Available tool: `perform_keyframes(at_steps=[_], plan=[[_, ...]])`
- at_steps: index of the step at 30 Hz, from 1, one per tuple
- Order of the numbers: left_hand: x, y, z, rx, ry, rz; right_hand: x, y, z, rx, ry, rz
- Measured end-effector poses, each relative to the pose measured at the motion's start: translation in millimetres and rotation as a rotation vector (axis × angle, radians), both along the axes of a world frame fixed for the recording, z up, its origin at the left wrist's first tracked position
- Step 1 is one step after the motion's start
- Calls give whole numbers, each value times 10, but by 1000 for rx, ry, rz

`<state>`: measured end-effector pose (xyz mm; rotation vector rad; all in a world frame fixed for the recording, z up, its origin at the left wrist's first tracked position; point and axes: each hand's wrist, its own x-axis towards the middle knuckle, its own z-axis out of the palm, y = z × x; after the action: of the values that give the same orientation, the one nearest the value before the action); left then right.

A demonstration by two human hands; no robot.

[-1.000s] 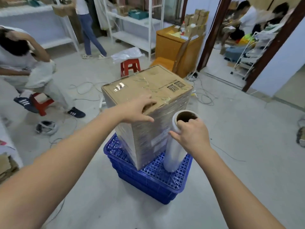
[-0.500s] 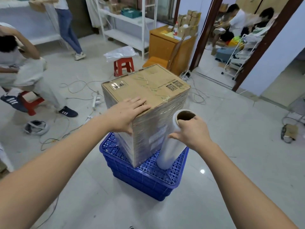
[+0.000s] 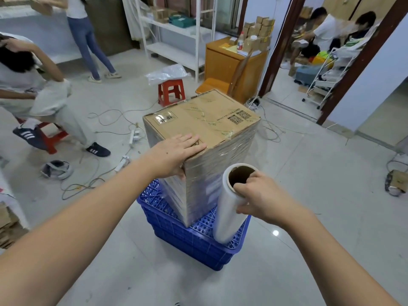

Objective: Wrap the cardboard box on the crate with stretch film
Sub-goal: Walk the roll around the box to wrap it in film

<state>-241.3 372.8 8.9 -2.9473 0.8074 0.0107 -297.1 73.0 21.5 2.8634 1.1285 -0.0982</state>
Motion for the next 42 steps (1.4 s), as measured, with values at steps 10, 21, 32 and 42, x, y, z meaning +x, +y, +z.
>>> perform_keyframes(at_steps=[10, 21, 32, 42], plan=[[-72, -125, -16, -118, -7, 29, -237, 245, -27, 124, -153, -221], [146, 196, -225, -193, -218, -231, -309, 607, -130, 133, -158, -677], [512, 262, 20, -131, -91, -447, -303, 1067, -109, 33, -169, -964], [592, 294, -111, 5, -110, -513, -201, 1142, 22, -2, -130, -1091]])
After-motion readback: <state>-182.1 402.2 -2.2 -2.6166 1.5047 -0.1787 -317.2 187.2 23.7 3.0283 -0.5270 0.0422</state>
